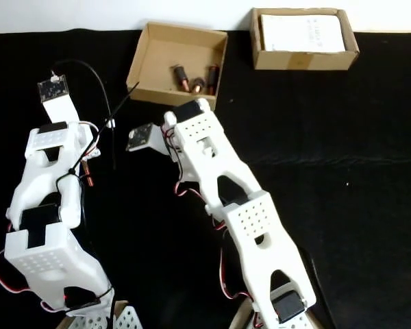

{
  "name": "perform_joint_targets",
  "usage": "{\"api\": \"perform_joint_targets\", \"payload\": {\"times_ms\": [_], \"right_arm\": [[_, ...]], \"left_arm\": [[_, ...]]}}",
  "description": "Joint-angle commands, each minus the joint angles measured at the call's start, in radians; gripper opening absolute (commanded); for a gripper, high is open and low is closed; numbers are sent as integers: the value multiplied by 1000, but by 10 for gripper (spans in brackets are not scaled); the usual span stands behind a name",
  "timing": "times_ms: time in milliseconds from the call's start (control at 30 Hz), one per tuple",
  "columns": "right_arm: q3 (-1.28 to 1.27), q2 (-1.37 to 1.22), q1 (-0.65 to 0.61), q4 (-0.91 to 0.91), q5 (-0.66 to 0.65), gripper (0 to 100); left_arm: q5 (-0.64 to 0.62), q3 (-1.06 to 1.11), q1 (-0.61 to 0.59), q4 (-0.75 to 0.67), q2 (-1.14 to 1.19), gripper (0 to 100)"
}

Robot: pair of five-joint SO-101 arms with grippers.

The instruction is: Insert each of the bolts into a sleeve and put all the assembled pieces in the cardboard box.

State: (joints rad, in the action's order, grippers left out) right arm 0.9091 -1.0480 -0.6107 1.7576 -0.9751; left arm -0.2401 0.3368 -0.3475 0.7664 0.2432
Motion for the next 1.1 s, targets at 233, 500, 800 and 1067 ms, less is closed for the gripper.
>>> {"api": "perform_joint_targets", "payload": {"times_ms": [233,500,800,1067], "right_arm": [[-15,-10,-4,5,87,9],[-45,219,79,7,374,9],[-647,843,213,4,397,9],[-1040,1371,291,2,404,9]], "left_arm": [[-5,-2,-5,-11,-65,10],[-3,-2,38,20,-71,11],[55,-12,96,94,-64,104],[98,-2,93,152,-61,98]]}}
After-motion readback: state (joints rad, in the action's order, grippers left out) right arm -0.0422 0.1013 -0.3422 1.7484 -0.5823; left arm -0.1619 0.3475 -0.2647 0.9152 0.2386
